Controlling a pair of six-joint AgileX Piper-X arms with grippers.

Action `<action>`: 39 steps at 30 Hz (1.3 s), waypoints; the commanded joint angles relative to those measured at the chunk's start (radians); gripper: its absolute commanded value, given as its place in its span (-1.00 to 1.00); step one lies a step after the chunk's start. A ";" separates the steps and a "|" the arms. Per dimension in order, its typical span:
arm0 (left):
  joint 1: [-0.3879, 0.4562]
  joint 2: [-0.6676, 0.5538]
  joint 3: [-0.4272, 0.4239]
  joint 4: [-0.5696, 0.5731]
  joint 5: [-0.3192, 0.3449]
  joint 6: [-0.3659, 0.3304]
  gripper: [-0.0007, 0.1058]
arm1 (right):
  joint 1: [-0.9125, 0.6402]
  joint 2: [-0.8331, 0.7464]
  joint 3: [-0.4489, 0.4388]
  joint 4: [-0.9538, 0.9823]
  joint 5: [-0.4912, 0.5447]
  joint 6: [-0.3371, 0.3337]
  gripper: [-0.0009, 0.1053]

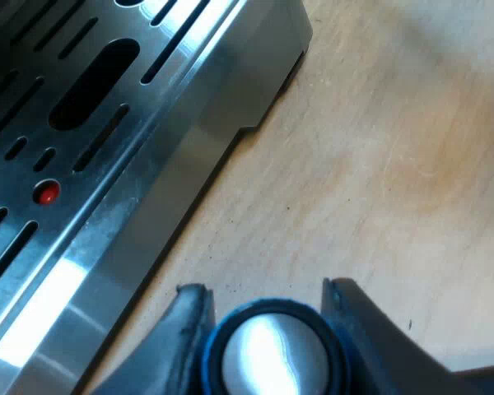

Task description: Grind coffee beans and then tamp

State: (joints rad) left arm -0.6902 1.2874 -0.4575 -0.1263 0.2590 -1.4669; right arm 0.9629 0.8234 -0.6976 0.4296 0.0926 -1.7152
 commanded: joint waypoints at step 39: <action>-0.005 0.110 0.000 0.167 0.006 0.006 -0.97 | -0.004 -0.006 -0.006 0.002 -0.006 0.063 0.41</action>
State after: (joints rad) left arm -0.6902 1.3567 -0.4877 -0.0925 0.2771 -1.4600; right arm 0.9629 0.8234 -0.6976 0.4296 0.0926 -1.6563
